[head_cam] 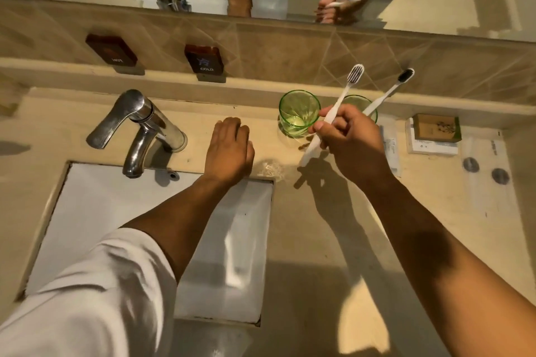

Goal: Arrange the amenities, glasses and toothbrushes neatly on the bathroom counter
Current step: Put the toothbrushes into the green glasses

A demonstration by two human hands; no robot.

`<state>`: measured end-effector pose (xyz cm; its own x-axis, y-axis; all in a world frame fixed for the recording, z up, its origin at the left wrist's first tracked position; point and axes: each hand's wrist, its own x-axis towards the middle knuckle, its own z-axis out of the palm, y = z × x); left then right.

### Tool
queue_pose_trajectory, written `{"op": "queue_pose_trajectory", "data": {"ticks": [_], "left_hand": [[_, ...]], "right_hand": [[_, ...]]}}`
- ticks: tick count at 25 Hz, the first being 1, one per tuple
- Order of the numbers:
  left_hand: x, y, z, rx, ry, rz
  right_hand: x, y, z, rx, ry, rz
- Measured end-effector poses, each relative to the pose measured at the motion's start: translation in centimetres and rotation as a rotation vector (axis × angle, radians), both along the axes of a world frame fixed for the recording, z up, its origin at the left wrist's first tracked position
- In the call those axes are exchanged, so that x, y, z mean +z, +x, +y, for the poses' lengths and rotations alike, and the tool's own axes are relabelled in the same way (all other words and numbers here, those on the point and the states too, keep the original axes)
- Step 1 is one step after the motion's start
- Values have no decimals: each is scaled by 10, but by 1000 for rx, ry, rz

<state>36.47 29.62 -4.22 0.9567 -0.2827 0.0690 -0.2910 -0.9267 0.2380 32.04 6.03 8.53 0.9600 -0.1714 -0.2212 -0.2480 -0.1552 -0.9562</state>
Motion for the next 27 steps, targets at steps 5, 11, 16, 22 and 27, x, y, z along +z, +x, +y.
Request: {"op": "queue_pose_trajectory", "data": {"ticks": [5, 11, 16, 22, 27], "left_hand": [[-10, 14, -3, 91, -69, 75], [-13, 14, 0, 94, -89, 33], [-15, 15, 1, 96, -88, 37], [-18, 15, 0, 100, -85, 6], [-17, 16, 0, 87, -63, 4]], "right_hand": [[-3, 31, 4, -110, 145, -64], [-9, 48, 6, -168, 165, -13], [-7, 54, -8, -199, -59, -10], [-17, 64, -3, -159, -356, 16], [-19, 71, -1, -61, -457, 55]]}}
